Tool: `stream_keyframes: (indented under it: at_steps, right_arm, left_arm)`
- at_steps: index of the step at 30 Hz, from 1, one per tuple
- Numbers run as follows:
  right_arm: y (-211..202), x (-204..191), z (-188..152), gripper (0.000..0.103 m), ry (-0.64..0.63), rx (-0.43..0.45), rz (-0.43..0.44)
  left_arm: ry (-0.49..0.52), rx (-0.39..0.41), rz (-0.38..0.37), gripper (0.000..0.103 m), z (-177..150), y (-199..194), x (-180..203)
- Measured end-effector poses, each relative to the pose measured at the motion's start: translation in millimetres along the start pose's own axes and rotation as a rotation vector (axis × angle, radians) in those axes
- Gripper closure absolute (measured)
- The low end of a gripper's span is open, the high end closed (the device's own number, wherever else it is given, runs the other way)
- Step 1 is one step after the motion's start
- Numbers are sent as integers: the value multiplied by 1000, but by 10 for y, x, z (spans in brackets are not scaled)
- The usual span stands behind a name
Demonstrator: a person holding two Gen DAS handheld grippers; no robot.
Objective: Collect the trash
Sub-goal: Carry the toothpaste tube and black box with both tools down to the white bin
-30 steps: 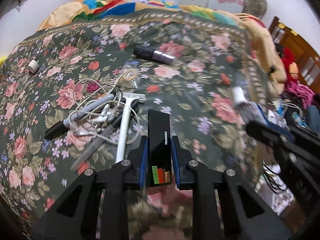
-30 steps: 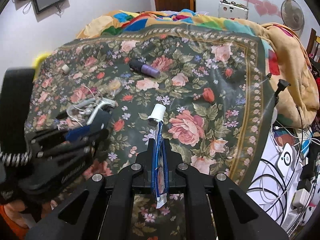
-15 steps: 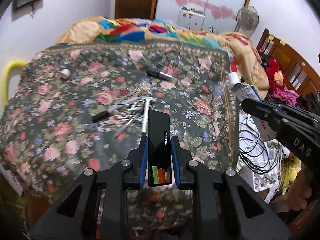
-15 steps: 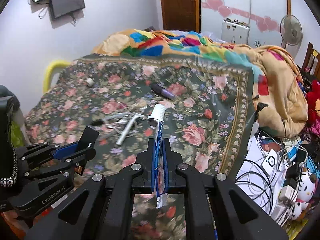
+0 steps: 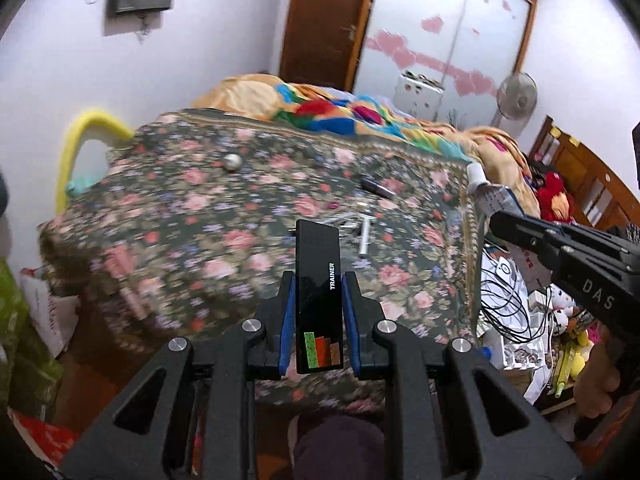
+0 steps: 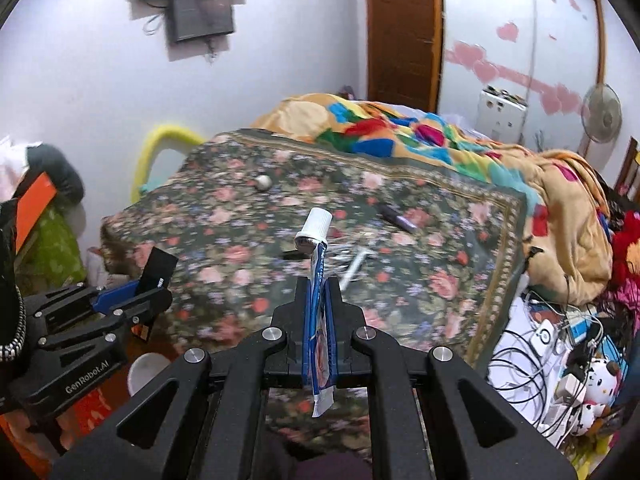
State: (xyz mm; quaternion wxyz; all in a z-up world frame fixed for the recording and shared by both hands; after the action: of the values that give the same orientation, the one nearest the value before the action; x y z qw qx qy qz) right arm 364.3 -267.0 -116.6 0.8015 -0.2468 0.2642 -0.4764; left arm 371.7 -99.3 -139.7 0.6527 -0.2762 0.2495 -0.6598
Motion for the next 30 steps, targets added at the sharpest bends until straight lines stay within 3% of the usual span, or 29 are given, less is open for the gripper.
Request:
stream_keyframes:
  at_steps: [10,16,24,30]
  right_arm:
    - [126,-1188,-175,97,-115,-21,144]
    - [324,-1949,-338,97,-197,-61,245]
    - [752,-2848,-641,97,-290,-188,378]
    - [1126,-3295,-930,97,-356,-299,404]
  left_arm:
    - [-109,25,166,82,-466,-622,-1244]
    - [-205,-6,261,82,-850,-827,-1995]
    - [-302,-93,335,82,-1369,-797,-2753]
    - [-373,-185,341,82,-1738,-533,-3135]
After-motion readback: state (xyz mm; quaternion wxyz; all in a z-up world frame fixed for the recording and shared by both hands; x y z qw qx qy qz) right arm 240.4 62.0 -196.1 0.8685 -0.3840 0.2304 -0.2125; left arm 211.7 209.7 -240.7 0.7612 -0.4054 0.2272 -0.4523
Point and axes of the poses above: each gripper's, at about its wrist camera, not at the fingertips, and y roughly the way its jaws point, x to its right, z to its top, the point moved 9 cm from there along y, roughly the way its jaws point, and after that the axes turned 11 degrees about z, right-handed, at the moved point
